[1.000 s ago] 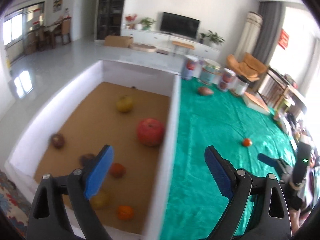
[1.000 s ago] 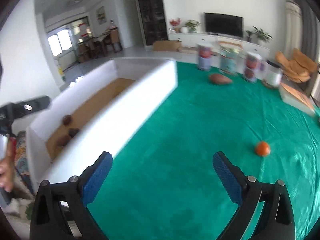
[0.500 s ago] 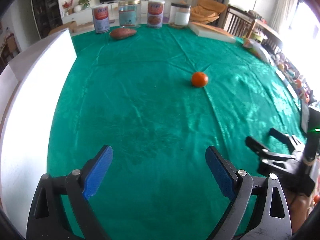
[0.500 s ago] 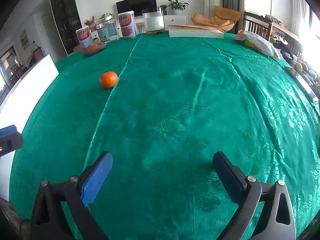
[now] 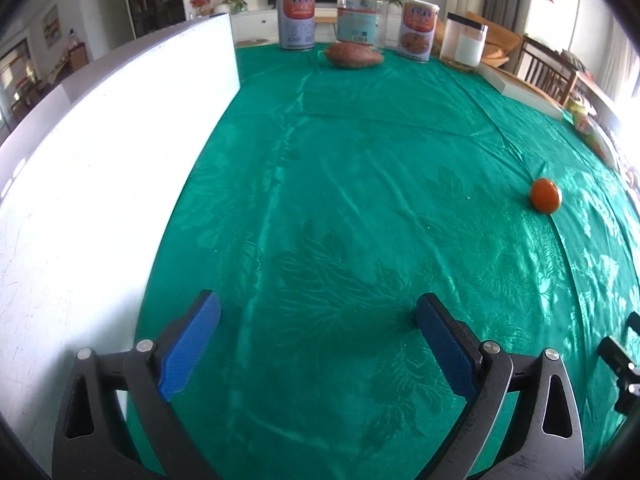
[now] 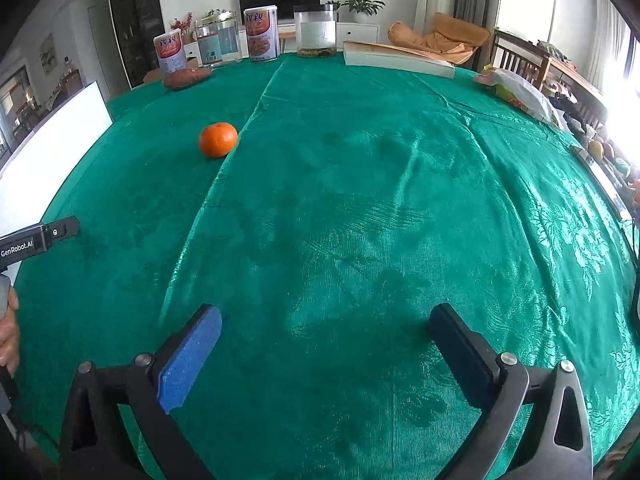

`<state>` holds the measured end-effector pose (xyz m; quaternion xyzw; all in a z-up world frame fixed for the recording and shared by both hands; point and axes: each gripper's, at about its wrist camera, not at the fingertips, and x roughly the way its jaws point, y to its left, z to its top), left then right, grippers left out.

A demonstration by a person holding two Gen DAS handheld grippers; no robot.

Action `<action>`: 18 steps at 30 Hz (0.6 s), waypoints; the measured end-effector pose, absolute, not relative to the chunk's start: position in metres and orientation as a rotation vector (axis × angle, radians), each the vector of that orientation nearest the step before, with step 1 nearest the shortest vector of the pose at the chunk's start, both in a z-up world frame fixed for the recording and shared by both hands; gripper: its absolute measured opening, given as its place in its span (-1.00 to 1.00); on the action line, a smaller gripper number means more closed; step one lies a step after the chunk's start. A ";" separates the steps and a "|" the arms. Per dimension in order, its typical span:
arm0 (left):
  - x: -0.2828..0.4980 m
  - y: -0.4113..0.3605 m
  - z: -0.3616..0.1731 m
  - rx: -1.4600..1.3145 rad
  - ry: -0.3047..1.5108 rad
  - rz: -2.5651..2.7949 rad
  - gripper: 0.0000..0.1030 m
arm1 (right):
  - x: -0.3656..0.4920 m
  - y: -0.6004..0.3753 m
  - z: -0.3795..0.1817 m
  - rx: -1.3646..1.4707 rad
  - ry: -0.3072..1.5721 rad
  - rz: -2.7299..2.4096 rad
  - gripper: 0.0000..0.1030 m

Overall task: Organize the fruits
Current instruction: 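Withdraw both tools from the box back over the table, then grasp the tangerine with the right tool, then set it down and open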

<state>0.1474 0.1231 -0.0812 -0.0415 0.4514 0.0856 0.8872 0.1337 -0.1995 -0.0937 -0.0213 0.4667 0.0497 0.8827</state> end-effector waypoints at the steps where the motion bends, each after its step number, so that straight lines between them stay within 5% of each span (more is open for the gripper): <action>1: 0.148 0.123 -0.082 -0.088 0.932 0.177 0.96 | 0.138 -0.199 -0.092 -0.007 0.973 0.121 1.00; 5: 0.150 0.123 -0.082 -0.085 0.935 0.174 0.98 | 0.173 -0.168 -0.072 0.061 0.943 0.260 0.98; 11: 0.153 0.123 -0.082 -0.089 0.936 0.168 0.98 | 0.239 -0.104 -0.071 -0.056 0.934 0.314 0.68; 13: 0.152 0.123 -0.082 -0.089 0.936 0.169 0.98 | 0.249 -0.096 -0.081 -0.068 0.963 0.297 0.41; 15: 0.152 0.123 -0.082 -0.089 0.936 0.169 0.98 | 0.251 -0.099 -0.085 -0.067 0.955 0.254 -0.34; 18: 0.153 0.123 -0.082 -0.088 0.937 0.169 0.99 | 0.246 -0.109 -0.083 -0.031 0.939 0.262 -0.37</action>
